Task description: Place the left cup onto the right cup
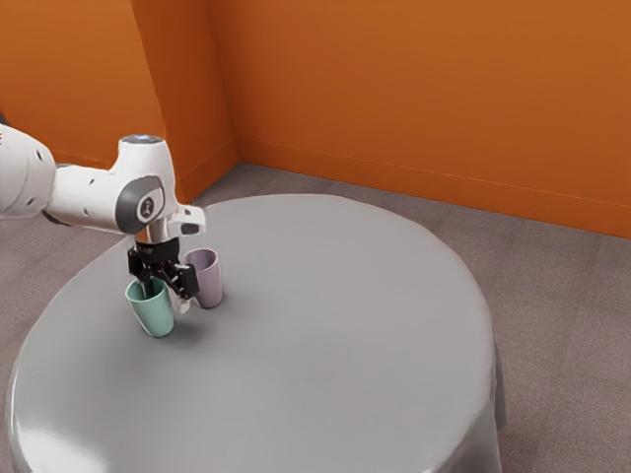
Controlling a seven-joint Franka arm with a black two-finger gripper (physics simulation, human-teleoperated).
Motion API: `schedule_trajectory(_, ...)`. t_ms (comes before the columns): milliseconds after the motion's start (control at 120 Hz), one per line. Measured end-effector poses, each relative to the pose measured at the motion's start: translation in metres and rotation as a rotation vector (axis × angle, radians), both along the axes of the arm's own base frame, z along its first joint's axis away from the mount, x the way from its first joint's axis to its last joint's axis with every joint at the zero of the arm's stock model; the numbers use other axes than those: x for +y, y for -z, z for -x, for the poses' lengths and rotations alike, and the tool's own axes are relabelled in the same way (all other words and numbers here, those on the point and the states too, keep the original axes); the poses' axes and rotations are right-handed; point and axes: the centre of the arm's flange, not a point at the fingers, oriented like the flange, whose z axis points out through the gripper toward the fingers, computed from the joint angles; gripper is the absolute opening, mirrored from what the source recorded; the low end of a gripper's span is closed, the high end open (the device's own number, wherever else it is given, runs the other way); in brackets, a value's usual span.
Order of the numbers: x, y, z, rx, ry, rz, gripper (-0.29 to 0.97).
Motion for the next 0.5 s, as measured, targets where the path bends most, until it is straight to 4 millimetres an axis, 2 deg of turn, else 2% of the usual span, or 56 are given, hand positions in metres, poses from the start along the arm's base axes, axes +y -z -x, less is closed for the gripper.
schedule_trajectory(242, -0.0008, 0.0055, -0.0003, 0.002, 0.004, -0.001, 0.65)
schedule_trajectory(500, 0.0000, 0.0059, -0.0008, -0.001, 0.004, -0.001, 0.28)
